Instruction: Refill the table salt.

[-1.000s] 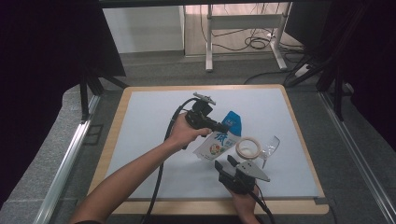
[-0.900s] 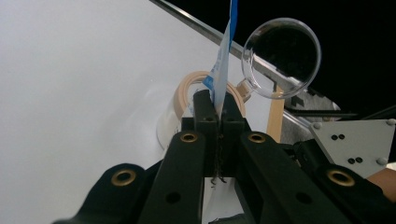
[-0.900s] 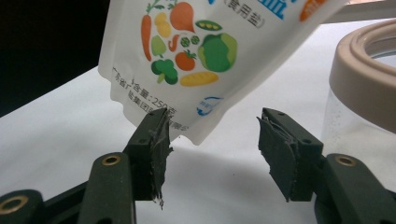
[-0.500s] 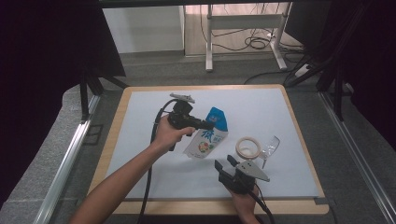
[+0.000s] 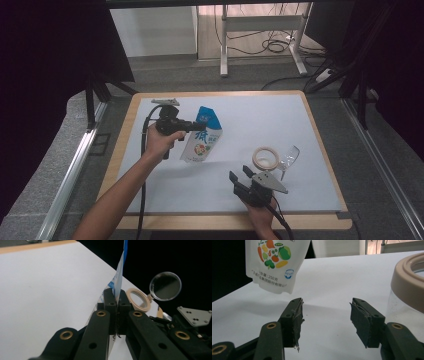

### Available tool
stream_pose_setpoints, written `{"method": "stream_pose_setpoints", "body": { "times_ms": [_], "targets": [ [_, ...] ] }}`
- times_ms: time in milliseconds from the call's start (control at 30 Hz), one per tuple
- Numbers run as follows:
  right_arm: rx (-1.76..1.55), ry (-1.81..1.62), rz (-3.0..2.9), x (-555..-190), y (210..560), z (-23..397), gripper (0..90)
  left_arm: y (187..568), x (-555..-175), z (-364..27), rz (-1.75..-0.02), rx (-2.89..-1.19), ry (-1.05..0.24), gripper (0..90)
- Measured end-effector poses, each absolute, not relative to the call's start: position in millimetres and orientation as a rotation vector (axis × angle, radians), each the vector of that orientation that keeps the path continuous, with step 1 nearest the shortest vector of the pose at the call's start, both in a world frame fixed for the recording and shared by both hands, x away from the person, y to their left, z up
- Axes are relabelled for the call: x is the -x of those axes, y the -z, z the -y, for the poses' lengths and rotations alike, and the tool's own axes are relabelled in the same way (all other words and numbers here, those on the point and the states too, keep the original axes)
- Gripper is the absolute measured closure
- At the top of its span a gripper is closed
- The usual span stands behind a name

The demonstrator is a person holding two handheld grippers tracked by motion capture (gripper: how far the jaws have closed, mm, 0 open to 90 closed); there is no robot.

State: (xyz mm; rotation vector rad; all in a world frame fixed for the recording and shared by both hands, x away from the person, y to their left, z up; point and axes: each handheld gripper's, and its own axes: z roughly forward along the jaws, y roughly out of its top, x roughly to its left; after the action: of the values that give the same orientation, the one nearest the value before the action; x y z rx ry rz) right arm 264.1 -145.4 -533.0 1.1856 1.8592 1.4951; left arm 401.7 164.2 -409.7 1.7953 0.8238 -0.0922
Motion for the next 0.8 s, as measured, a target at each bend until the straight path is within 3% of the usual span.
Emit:
{"method": "stream_pose_setpoints", "body": {
  "times_ms": [800],
  "targets": [
    [-1.187, -1.492, -1.862, -266.4, 533.2, 146.4, 43.0, 441.3, -432.2, -220.5, -0.963, -1.629, -0.115, 90.0]
  ]
}}
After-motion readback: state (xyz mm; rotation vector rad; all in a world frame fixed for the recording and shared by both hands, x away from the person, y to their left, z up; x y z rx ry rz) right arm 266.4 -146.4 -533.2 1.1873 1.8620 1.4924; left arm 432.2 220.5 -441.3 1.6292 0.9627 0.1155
